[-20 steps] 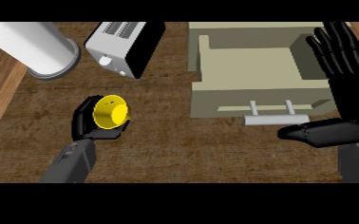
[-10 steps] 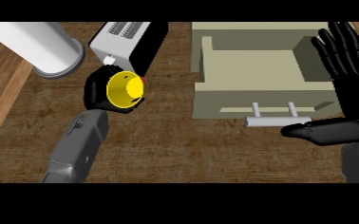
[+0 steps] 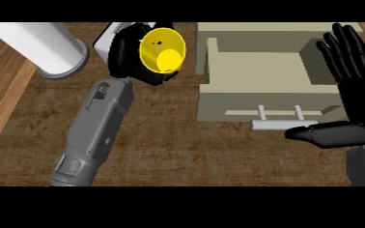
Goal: Pick up the cup, place it into the drawer and close the drawer
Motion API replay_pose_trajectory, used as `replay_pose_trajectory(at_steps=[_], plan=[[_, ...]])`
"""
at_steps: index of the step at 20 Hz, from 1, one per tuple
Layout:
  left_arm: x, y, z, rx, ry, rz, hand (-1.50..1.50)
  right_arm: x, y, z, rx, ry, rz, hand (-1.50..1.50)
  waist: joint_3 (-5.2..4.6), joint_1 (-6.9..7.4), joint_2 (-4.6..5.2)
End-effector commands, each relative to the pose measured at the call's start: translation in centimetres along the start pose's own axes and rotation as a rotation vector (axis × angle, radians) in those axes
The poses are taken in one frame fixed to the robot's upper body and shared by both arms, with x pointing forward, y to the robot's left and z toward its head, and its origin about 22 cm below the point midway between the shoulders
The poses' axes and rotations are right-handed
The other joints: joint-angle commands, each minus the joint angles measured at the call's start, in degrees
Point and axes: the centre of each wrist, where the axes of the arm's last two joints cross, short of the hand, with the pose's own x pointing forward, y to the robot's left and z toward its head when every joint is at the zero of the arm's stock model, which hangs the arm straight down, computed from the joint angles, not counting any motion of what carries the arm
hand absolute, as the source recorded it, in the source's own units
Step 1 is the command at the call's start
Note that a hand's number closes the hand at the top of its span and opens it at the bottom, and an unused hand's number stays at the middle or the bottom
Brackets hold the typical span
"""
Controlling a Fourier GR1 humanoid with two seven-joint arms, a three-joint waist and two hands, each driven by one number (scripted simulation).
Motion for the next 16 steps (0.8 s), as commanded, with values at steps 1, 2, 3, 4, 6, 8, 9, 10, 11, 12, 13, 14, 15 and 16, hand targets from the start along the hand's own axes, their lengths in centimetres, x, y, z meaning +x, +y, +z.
replay_pose_trajectory(at_steps=[1, 2, 3, 4, 6, 8, 9, 10, 11, 12, 13, 14, 15, 16], plan=[[3.9, -2.6, -4.9, -0.021, 0.008, -0.033, 1.50, 0.3, 1.2, -1.5, 0.004, -0.015, 0.008, -1.50, -0.04, -0.08, 0.30], [4.1, -4.7, -5.4, -0.038, 0.005, -0.033, 1.50, -1.6, 0.7, 0.0, -0.012, 0.008, 0.008, -1.50, -0.02, -0.73, 0.30], [5.2, -5.1, -6.7, -0.036, 0.001, -0.032, 1.50, 0.3, 0.5, -0.6, 0.000, -0.012, -0.006, -1.50, -0.04, -0.87, 0.31], [6.3, -6.6, -8.1, -0.046, -0.005, -0.054, 1.50, 0.0, 0.2, -0.9, -0.012, -0.008, -0.008, -1.50, -0.03, -1.24, 0.37], [6.1, -7.8, -8.4, -0.042, 0.030, -0.081, 1.50, -1.5, 0.9, -0.6, 0.001, -0.012, 0.005, -1.50, -0.03, -1.37, 0.56], [7.4, -9.1, -10.5, -0.022, 0.041, -0.118, 1.50, 0.1, 0.3, -1.9, 0.002, -0.017, -0.008, -1.50, -0.03, -1.86, 0.72], [6.6, -9.8, -10.1, -0.013, 0.101, -0.120, 1.50, 0.2, -0.5, -1.7, 0.023, -0.027, -0.007, -1.50, -0.02, -2.80, 0.78], [6.9, -10.0, -10.7, -0.029, 0.120, -0.119, 1.50, 1.4, 0.1, -1.4, 0.014, -0.027, -0.003, -1.50, -0.04, -2.59, 0.72], [7.9, -10.2, -12.2, -0.041, 0.153, -0.126, 1.50, -0.7, -0.1, -2.0, -0.014, -0.022, 0.000, -1.50, 0.00, -2.03, 1.04], [7.1, -10.8, -11.5, -0.023, 0.170, -0.154, 1.50, -0.4, 1.5, -1.3, 0.008, -0.033, 0.006, -1.50, -0.01, -2.70, 0.90], [6.3, -10.9, -11.2, -0.017, 0.200, -0.178, 1.50, -1.6, -0.7, -1.1, 0.034, -0.027, 0.003, -1.50, 0.05, -3.83, 1.32], [6.1, -11.3, -11.1, -0.014, 0.220, -0.188, 1.50, -0.7, 1.0, -2.7, 0.015, -0.038, -0.009, -1.50, 0.01, -3.54, 1.18], [6.3, -11.6, -11.4, -0.007, 0.243, -0.213, 1.50, 0.2, 0.4, -1.1, 0.035, -0.039, -0.021, -1.50, 0.00, -4.00, 0.97], [6.0, -11.9, -11.5, -0.008, 0.258, -0.236, 1.50, 0.4, 0.9, -2.8, 0.030, -0.061, -0.014, -1.50, 0.03, -4.92, 1.47]])
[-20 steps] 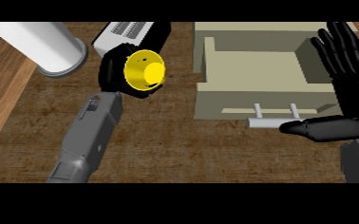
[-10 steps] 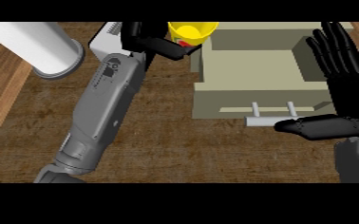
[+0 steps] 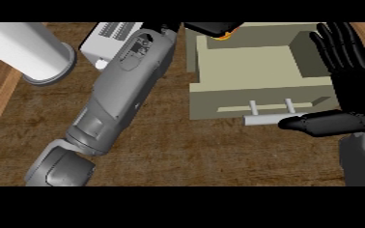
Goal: Pick up the cup, place it into the drawer and close the drawer
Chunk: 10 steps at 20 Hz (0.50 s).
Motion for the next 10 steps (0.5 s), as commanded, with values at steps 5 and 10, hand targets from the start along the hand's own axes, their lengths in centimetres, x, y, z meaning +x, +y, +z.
replay_pose_trajectory(at_steps=[5, 10], plan=[[-1.6, -1.3, -0.1, -0.026, 0.180, -0.122, 1.50, 0.2, 0.1, -0.2, 0.052, -0.018, -0.001, -1.50, 0.05, -3.60, 0.84], [-4.1, -0.9, 1.4, -0.138, 0.267, -0.198, 1.50, 0.7, 1.1, -2.5, 0.075, -0.050, -0.033, -1.50, 0.06, -5.07, 1.65]])
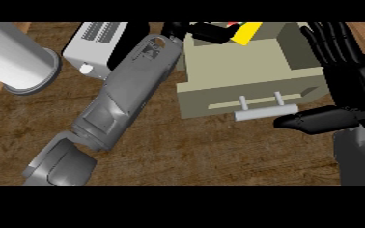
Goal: Pick up the cup, place it into the drawer and close the drawer
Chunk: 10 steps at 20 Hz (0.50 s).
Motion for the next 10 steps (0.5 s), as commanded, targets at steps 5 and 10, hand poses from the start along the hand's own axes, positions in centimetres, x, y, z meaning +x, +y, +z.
replay_pose_trajectory(at_steps=[5, 10], plan=[[-2.3, -0.4, 1.0, -0.081, 0.086, -0.060, -1.50, 1.0, 0.2, -1.5, 0.068, -0.031, -0.011, -1.50, 0.00, -3.78, 0.77], [-2.8, -0.4, 1.4, -0.025, 0.034, 0.062, -1.50, 0.2, 2.3, -2.1, 0.178, -0.044, -0.103, -1.50, -0.03, -5.22, 1.40]])
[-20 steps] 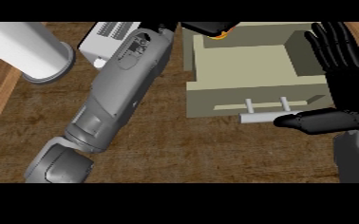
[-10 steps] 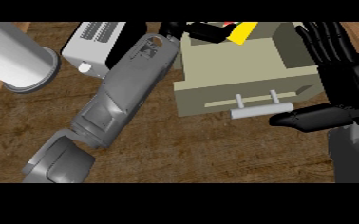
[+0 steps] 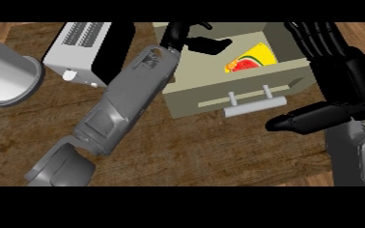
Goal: Pick up the cup, place it into the drawer and close the drawer
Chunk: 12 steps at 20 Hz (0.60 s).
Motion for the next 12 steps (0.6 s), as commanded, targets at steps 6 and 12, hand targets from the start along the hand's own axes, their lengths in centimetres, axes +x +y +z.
replay_pose_trajectory(at_steps=[6, 12], plan=[[0.3, 0.0, 0.4, 0.024, -0.152, 0.259, -1.50, -0.4, 3.6, -0.6, 0.368, -0.046, -0.183, 1.50, -0.10, -0.66, 0.07], [1.6, 0.1, -0.2, 0.118, -0.207, 0.331, -1.50, -0.7, 3.3, 0.2, 0.643, 0.180, 0.029, 1.50, -0.16, 2.97, -0.96]])
